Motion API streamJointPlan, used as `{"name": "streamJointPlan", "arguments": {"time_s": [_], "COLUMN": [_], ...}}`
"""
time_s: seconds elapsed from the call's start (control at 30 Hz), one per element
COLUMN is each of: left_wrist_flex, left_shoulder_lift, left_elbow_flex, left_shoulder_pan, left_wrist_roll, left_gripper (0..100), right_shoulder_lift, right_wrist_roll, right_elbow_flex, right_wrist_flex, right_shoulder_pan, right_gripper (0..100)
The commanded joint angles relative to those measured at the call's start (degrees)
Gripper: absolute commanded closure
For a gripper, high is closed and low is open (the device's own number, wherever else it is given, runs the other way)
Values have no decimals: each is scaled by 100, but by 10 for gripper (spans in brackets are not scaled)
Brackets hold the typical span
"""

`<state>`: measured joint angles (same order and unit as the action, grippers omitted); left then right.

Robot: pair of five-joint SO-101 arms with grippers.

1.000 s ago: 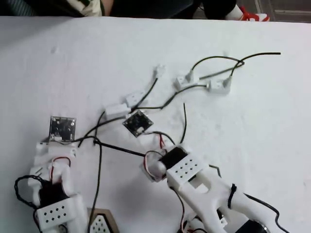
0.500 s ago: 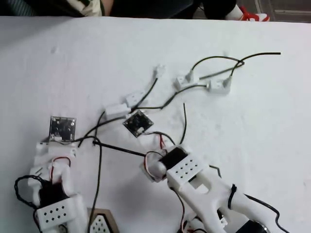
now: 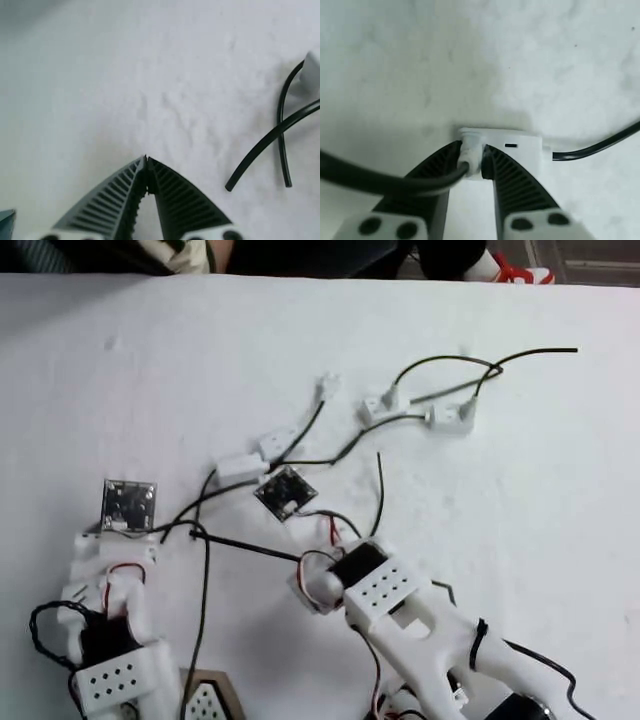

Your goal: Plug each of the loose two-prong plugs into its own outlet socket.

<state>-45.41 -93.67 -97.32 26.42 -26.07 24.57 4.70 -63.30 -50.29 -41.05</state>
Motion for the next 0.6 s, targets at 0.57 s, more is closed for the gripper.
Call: {"name": "streamJointPlan", "arguments": {"time_s": [0.57], "left_wrist_flex": [123], "left_shoulder_lift": [-48], "left_elbow_flex": [26], "left_shoulder_pan": [-4], "left_wrist_roll": [-35], "left_gripper": [977], "right_shoulder_lift": [-347], "right_wrist_roll": [905], "right_elbow_flex": [3042], "right_wrist_flex": [-198], "right_shoulder_pan": [2677], "right_gripper": [981]}}
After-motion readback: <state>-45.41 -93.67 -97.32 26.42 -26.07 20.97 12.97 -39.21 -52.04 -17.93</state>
